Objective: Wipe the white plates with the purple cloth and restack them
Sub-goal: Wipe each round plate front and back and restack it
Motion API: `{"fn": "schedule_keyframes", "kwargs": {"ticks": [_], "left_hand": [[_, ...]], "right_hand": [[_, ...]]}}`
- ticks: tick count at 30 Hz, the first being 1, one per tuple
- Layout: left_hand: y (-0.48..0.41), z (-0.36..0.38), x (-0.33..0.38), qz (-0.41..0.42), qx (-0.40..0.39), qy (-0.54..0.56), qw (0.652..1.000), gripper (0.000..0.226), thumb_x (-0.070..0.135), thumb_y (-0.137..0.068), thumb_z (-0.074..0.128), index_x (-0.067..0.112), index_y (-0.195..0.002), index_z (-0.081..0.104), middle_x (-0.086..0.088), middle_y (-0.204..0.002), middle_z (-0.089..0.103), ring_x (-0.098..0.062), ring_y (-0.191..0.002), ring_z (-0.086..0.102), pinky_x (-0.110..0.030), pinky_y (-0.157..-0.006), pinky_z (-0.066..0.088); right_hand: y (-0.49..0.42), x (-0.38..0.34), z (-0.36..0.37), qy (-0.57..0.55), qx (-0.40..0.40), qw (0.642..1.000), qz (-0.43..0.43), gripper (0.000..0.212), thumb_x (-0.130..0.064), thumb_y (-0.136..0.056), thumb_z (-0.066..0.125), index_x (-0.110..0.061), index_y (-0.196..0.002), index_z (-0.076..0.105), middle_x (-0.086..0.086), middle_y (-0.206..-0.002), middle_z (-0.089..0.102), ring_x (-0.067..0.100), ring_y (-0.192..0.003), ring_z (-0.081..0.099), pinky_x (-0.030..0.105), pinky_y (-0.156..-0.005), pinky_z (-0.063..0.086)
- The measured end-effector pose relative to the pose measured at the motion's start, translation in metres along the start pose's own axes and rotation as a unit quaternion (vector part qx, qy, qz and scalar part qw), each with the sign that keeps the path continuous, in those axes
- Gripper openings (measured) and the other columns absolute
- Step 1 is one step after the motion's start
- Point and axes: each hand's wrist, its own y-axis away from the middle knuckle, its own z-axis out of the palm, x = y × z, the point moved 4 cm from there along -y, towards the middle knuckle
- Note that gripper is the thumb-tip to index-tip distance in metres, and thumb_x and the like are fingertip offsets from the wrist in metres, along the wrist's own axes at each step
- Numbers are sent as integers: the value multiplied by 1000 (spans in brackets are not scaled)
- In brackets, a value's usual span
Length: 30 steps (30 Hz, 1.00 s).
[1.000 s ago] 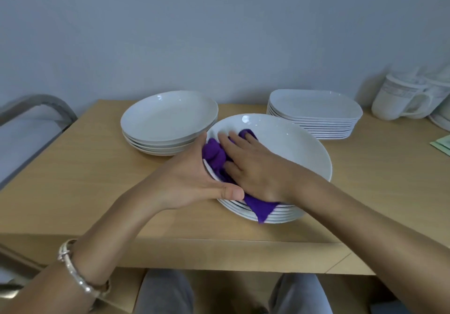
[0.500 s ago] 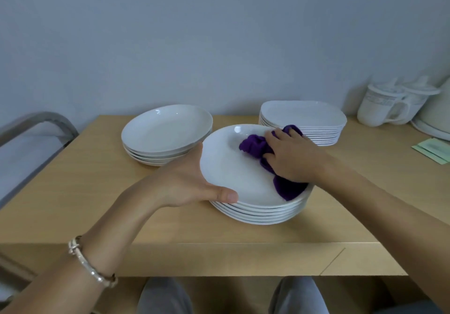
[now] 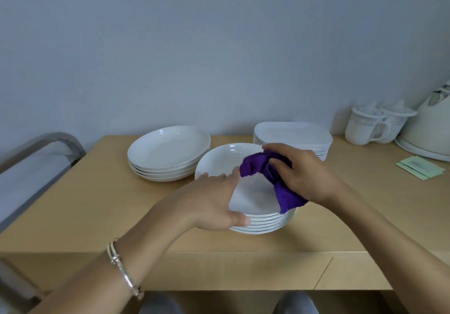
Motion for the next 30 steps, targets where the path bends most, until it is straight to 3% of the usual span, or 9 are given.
{"fn": "schedule_keyframes", "kwargs": {"ticks": [3,6,9,12,17,20,22,27,30], "left_hand": [[-7,4,12,53,-32,-8,998,81,58,-95,49,27,-158,7,10,-166,-4,-6,-151,-5,-29,-121,1],[-16,10,29,107,-16,-15,994,55,53,-101,39,31,-152,33,10,-163,19,-9,-150,15,-34,-118,20],[-18,18,38,126,31,-72,989,38,43,-106,28,28,-133,50,4,-140,48,-21,-126,47,-35,-91,38],[-15,22,43,157,117,-171,966,33,39,-107,25,23,-119,51,2,-124,56,-30,-105,58,-34,-72,34],[-10,10,45,196,241,-174,935,38,36,-108,26,17,-110,58,-4,-102,66,-34,-89,59,-34,-65,26],[-4,-4,46,236,336,-139,901,36,32,-101,39,15,-84,65,-4,-60,63,-30,-51,56,-26,-52,24],[-3,-15,40,241,415,-91,873,26,25,-92,48,16,-75,66,-1,-45,54,-26,-38,46,-20,-47,19],[6,-58,24,166,484,196,837,29,28,-95,44,20,-74,64,-1,-56,53,-20,-61,48,-27,-56,31],[9,-70,1,58,505,417,754,34,29,-102,46,22,-68,47,-7,-69,43,-13,-67,42,-30,-66,34]], "right_hand": [[-2,-1,-21,-66,88,994,13,30,-18,-96,42,-33,-113,62,-13,-100,67,5,-91,58,16,-75,43],[-2,-8,-27,-85,103,991,9,29,-16,-96,43,-30,-110,64,-14,-95,66,4,-87,57,9,-72,40],[-2,-13,-20,-83,81,993,7,28,-18,-96,43,-27,-112,64,-8,-98,69,9,-88,59,12,-73,40],[-3,-12,-14,-91,80,993,9,28,-20,-96,43,-29,-113,63,-8,-99,69,6,-86,58,9,-73,40],[-4,-15,-23,-118,112,987,-10,28,-17,-96,45,-28,-111,65,-15,-95,67,-4,-88,53,2,-72,38],[-4,-13,-36,-153,160,975,-7,26,-19,-95,47,-30,-110,64,-22,-92,65,-5,-88,55,1,-73,38],[-3,-14,-47,-185,207,961,-8,25,-19,-95,47,-37,-102,62,-25,-91,65,-3,-87,59,10,-77,43],[-1,-29,-81,-288,311,905,-33,27,-14,-95,47,-37,-97,61,-8,-91,70,4,-78,62,26,-74,50],[-4,-37,-85,-300,313,900,-40,28,-14,-95,46,-37,-98,62,-7,-92,70,5,-77,62,29,-74,50]]}}
